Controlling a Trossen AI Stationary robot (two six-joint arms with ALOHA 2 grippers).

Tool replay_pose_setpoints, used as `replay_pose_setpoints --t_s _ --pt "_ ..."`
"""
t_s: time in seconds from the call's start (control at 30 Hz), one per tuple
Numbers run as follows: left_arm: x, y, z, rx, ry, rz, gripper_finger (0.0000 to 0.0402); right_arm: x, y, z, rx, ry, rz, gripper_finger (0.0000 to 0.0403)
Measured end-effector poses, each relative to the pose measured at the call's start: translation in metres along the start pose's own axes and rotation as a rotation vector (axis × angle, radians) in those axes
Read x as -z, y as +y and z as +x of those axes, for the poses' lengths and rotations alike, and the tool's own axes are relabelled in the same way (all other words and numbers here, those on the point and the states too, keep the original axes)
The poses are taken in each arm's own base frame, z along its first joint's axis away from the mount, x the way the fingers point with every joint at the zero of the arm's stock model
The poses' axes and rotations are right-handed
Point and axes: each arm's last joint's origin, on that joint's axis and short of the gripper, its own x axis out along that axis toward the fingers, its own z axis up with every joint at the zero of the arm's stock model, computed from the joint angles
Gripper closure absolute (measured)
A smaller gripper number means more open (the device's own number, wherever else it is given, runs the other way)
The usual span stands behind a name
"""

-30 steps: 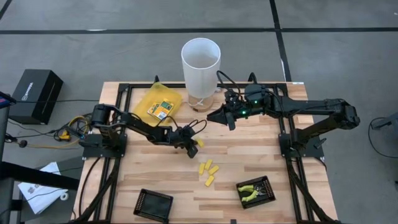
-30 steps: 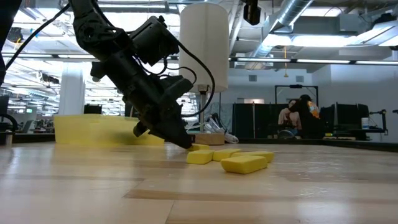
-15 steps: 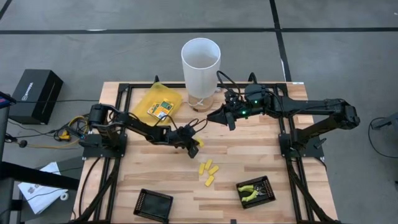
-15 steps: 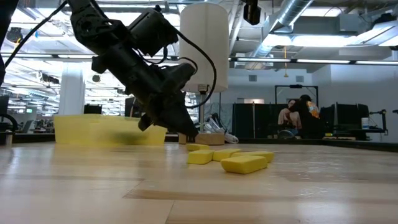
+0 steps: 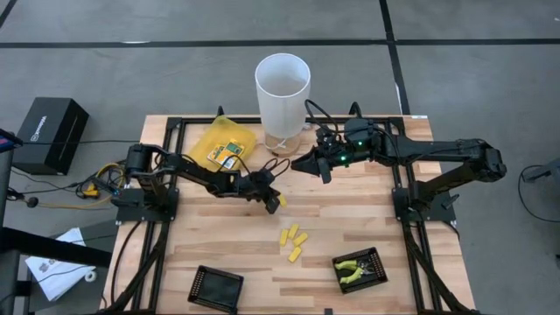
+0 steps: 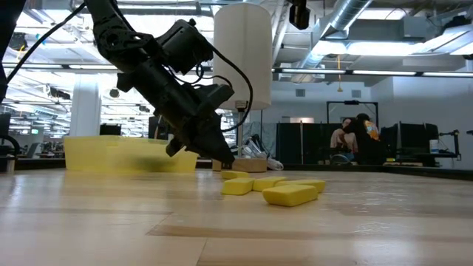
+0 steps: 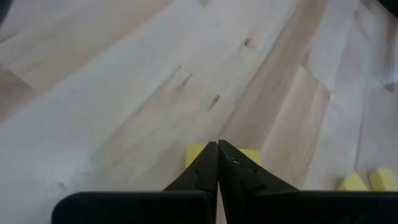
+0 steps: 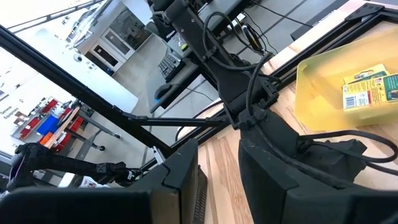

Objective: Pick & Place School Supplies
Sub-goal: Put the eraser into the bottom left black bin

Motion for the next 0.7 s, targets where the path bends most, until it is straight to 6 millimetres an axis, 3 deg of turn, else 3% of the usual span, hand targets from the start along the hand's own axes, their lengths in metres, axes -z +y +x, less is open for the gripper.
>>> replay_pose_setpoints --t_s 0.7 --pt "0.012 0.005 0.004 0.003 0.072 -0.011 0.0402 0.0 0.0 0.0 0.0 -0.001 -0.002 0.0295"
